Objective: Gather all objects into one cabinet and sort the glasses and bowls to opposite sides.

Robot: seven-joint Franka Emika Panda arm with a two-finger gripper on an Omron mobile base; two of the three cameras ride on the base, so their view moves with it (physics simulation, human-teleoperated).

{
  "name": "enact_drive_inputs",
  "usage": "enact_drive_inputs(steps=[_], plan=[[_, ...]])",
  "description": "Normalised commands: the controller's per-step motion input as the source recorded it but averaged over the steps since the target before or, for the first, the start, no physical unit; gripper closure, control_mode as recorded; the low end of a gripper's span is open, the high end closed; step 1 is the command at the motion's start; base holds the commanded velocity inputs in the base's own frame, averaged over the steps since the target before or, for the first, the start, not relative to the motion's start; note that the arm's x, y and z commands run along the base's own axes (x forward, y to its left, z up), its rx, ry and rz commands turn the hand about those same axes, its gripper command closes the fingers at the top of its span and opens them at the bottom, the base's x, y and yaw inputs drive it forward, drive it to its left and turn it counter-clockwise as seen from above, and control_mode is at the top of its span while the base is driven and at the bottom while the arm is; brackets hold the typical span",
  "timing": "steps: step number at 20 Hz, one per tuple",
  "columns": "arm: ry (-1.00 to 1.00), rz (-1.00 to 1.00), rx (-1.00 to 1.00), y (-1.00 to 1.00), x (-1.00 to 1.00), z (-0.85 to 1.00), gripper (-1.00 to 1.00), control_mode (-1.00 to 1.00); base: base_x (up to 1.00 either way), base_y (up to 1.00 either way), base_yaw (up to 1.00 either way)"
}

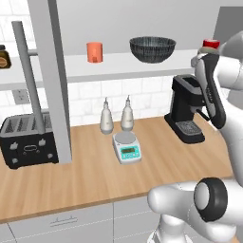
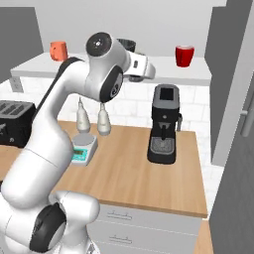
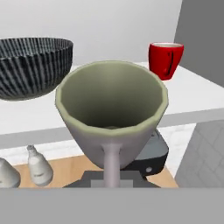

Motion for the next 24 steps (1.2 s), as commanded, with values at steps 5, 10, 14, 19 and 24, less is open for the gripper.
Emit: enact_drive_inputs(steps=[5,10,14,19,24], plan=[[0.09,0.00,0.03,-0.17,0.62,0.00,1.00,-1.00,0.00,0.00,0.00],[0.04,0.00,0.01,-0.18,0.63,0.00,1.00,-1.00,0.00,0.00,0.00],[0.00,0.00,0.00,-0.26,0.62,0.00,1.00,-1.00,0.00,0.00,0.00],[0.00,0.00,0.00,-0.33,0.56,0.00,1.00,-1.00,0.00,0.00,0.00],[0.00,0.00,0.00,-0.34,0.51,-0.01,1.00,-1.00,0.00,0.00,0.00]])
